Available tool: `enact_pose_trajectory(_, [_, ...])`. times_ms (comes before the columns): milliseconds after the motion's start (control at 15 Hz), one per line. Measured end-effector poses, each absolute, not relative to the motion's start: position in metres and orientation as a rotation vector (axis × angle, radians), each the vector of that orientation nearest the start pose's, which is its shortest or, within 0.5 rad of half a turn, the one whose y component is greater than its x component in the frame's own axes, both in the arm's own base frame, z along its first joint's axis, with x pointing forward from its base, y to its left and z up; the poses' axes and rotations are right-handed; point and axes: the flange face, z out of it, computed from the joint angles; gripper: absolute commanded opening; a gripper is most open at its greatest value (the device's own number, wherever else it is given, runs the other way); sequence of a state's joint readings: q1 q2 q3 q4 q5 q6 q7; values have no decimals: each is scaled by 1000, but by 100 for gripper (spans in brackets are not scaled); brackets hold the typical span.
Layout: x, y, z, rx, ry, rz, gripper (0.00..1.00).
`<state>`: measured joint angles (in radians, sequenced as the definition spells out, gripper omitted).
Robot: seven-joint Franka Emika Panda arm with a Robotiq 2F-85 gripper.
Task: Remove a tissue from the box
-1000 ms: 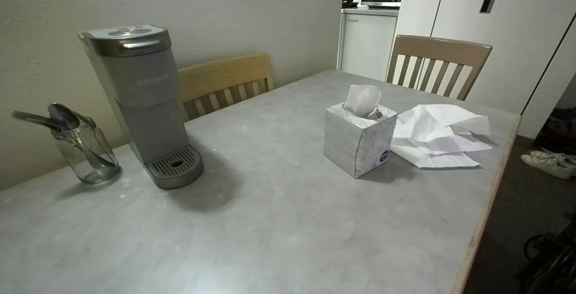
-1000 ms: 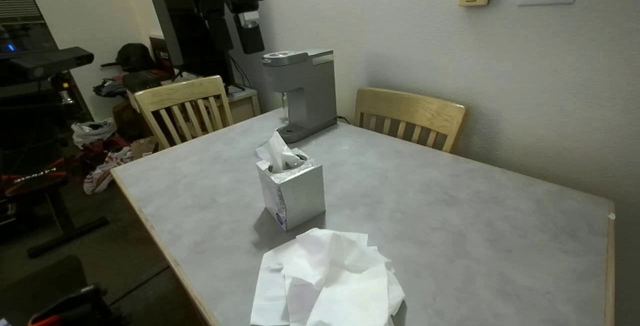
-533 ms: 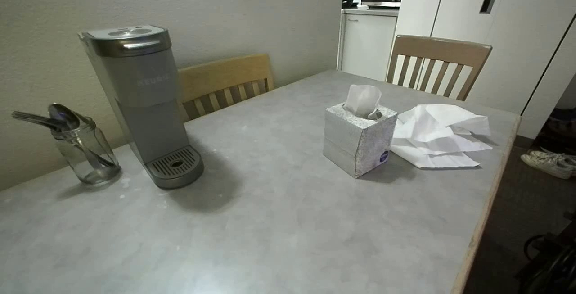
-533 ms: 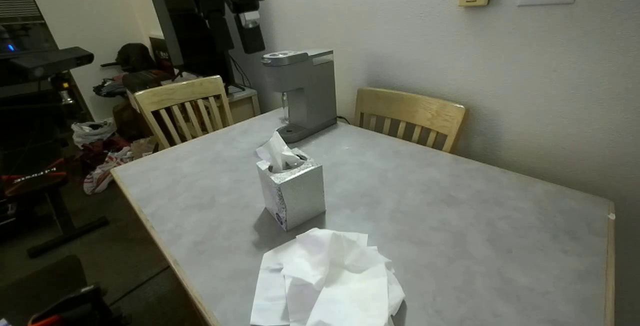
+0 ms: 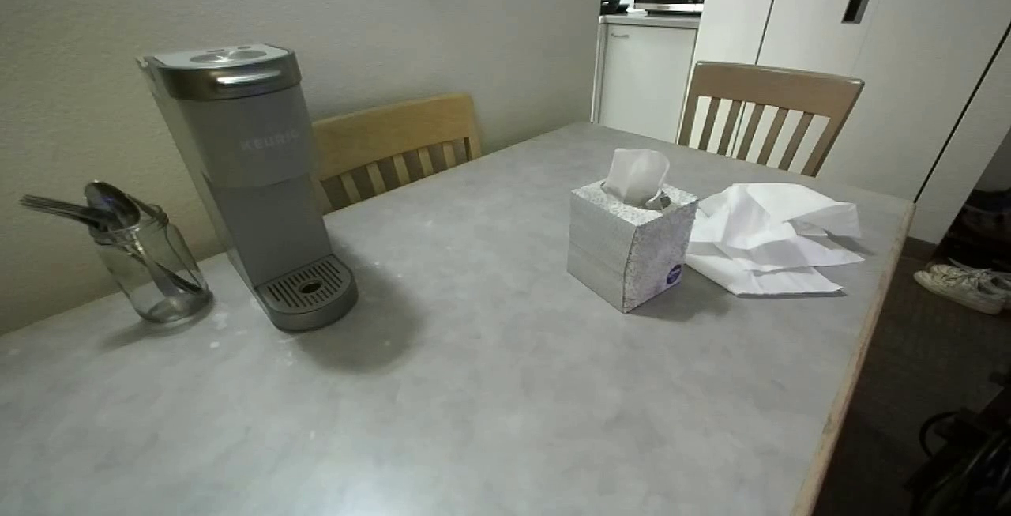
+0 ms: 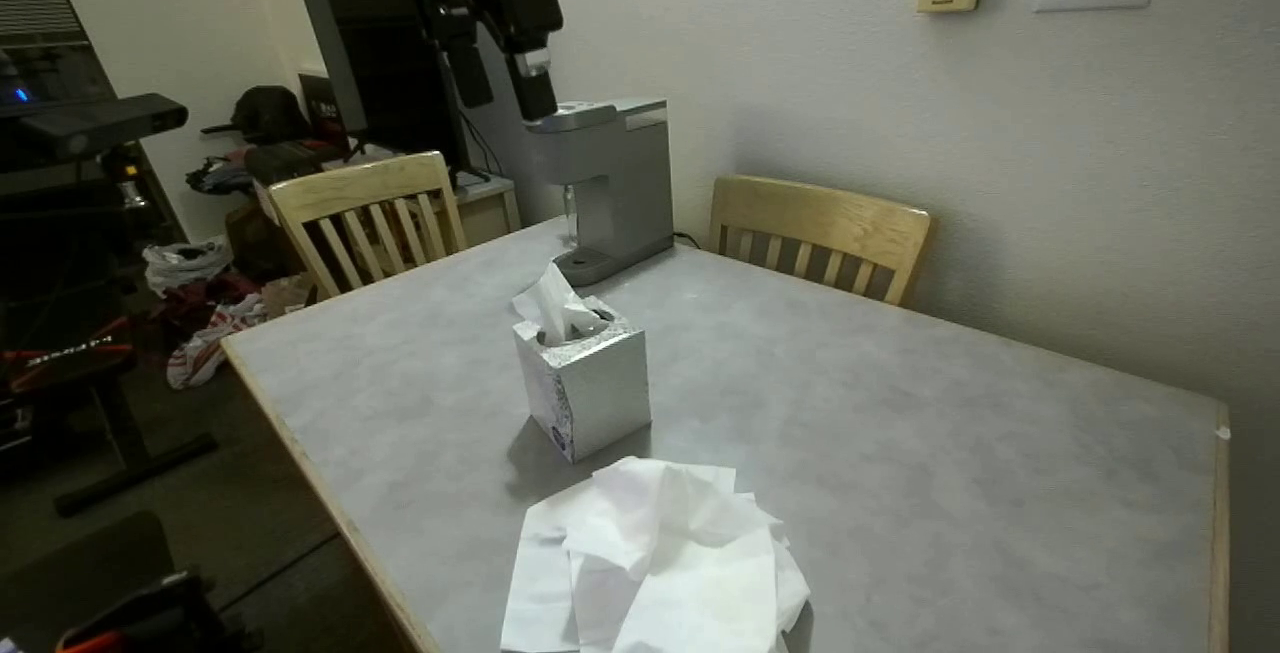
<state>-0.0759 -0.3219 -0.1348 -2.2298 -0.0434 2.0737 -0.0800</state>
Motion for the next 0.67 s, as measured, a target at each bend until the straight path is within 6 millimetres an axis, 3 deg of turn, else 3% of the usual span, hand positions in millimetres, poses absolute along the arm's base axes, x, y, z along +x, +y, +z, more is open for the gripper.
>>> enact_pose_trajectory(667, [517, -72, 459, -3137, 59, -257, 100])
